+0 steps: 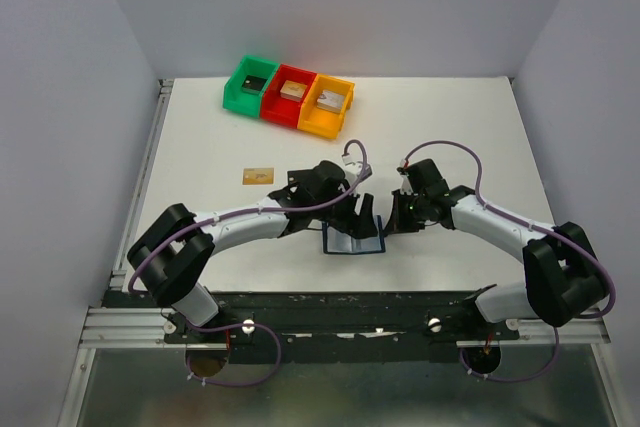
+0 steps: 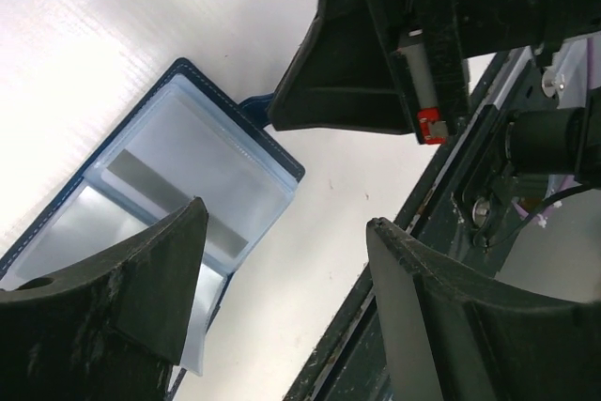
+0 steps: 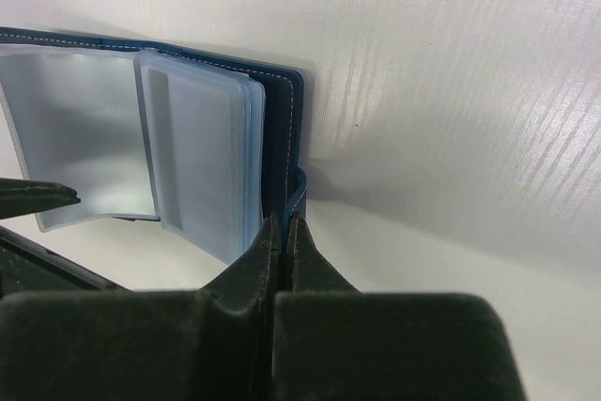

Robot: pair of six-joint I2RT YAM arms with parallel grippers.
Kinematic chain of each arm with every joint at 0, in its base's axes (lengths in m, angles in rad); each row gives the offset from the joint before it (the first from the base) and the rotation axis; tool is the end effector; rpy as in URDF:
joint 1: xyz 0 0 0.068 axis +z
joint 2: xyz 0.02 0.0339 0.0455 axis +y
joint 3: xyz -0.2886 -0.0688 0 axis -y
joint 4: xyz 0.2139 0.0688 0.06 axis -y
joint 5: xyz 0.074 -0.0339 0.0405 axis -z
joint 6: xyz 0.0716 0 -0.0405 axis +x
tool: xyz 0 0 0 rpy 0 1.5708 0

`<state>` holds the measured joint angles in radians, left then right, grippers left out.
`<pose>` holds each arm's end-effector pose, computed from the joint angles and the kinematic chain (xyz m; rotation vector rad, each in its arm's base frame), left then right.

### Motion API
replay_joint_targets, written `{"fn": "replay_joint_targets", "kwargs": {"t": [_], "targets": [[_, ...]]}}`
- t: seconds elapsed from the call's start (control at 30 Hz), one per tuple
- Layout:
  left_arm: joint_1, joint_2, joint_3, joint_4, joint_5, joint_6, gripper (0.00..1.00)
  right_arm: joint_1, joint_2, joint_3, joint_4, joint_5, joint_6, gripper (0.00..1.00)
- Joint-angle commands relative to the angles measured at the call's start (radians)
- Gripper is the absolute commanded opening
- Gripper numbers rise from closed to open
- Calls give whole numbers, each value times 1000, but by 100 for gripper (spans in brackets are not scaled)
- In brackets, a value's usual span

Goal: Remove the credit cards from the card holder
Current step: Remove the credit card from the card holder.

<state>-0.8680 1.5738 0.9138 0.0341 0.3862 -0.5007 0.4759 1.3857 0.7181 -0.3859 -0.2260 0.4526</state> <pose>0.1994 -0.2771 0.2361 0.6725 2.3103 -1.1362 0.2087 0.1256 0.1869 -0.1132 2.7155 0.5975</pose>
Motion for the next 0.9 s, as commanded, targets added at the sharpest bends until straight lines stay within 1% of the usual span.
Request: {"fn": "replay_joint_targets", "kwargs": {"t": [0.0, 0.17, 0.3, 0.43, 0.53, 0.57, 0.87], "targets": [[-5, -32, -32, -23, -102, -12, 80, -2, -4, -14, 16, -16, -5, 0], [-2, -9, -15, -33, -125, -12, 80, 0, -39, -40, 67, -85, 4, 0], [-3, 23, 7, -79, -156, -13, 79, -2, -102, -54, 99, -136, 5, 0], [-3, 51, 25, -103, -188, -16, 77, -2, -140, -52, 93, -144, 0, 0], [-3, 71, 37, -122, -202, -16, 76, -3, -137, -54, 90, -147, -3, 0], [-5, 77, 42, -122, -204, -16, 74, -2, -136, -54, 90, -150, -3, 0], [-3, 109, 63, -138, -213, -15, 74, -2, -139, -54, 99, -168, -3, 0]]}}
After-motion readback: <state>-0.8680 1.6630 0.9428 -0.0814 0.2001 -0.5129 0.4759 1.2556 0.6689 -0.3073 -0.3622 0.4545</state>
